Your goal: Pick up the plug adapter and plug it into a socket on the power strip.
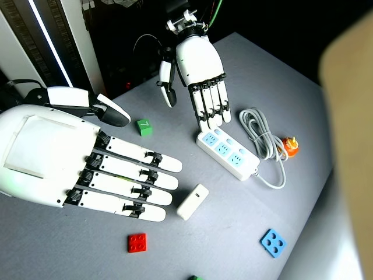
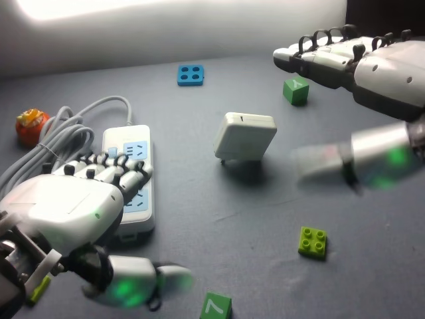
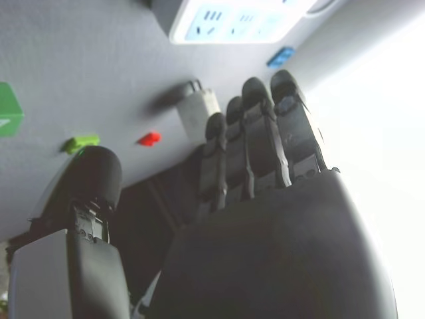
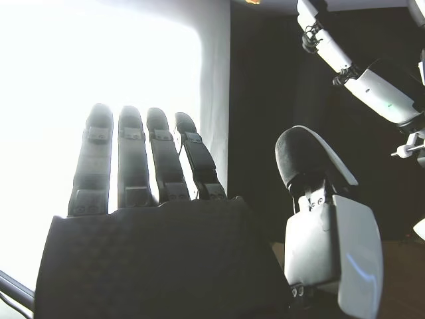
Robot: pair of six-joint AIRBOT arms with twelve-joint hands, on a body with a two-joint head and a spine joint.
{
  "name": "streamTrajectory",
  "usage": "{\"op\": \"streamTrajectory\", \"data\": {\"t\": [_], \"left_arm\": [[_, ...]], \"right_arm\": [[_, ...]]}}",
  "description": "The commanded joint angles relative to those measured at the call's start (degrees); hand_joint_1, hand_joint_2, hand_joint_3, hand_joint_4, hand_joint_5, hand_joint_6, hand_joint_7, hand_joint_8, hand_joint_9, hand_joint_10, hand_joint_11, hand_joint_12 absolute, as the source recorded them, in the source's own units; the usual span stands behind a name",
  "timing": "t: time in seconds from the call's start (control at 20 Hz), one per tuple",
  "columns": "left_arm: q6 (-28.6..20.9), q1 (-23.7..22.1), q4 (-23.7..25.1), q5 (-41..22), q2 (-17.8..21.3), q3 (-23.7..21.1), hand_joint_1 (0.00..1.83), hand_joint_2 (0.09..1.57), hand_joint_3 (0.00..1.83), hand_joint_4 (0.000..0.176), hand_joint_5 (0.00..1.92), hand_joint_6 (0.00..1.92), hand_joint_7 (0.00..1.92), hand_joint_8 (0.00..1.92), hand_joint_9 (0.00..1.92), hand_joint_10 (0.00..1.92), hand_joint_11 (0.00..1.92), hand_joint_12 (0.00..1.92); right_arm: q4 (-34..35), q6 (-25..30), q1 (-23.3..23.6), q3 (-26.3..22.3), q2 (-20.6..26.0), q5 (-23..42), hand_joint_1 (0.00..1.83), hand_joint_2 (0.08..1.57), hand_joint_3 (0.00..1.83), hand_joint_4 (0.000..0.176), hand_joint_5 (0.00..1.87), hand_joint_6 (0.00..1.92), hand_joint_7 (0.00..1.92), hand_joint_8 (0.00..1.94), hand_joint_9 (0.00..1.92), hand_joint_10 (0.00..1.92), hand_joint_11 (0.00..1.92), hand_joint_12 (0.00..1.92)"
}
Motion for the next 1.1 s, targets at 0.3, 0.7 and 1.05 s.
{"op": "streamTrajectory", "data": {"t": [0.3,0.7,1.05], "left_arm": [[1.1,1.2,3.9,-1.6,0.4,0.0,0.11,0.95,0.01,0.0,0.0,0.0,0.0,0.0,0.0,0.0,0.0,0.0],[2.4,4.5,3.9,-1.5,-3.3,3.2,0.11,0.97,0.01,0.0,0.0,0.0,0.0,0.0,0.0,0.0,0.0,0.0],[3.0,4.4,2.6,-1.6,-5.9,6.3,0.2,0.97,0.01,0.0,0.0,0.0,0.0,0.0,0.0,0.0,0.0,0.0]], "right_arm": [[-0.3,0.4,0.8,0.1,0.1,5.7,0.43,0.84,0.02,0.0,0.0,0.0,0.0,0.0,0.0,0.0,0.0,0.0],[8.7,1.1,4.3,6.9,-2.7,-4.5,0.42,0.84,0.02,0.0,0.0,0.0,0.0,0.0,0.0,0.0,0.0,0.0],[9.5,4.5,7.6,15.8,-8.9,-10.7,0.61,0.86,0.01,0.0,0.0,0.0,0.0,0.0,0.0,0.0,0.0,0.0]]}}
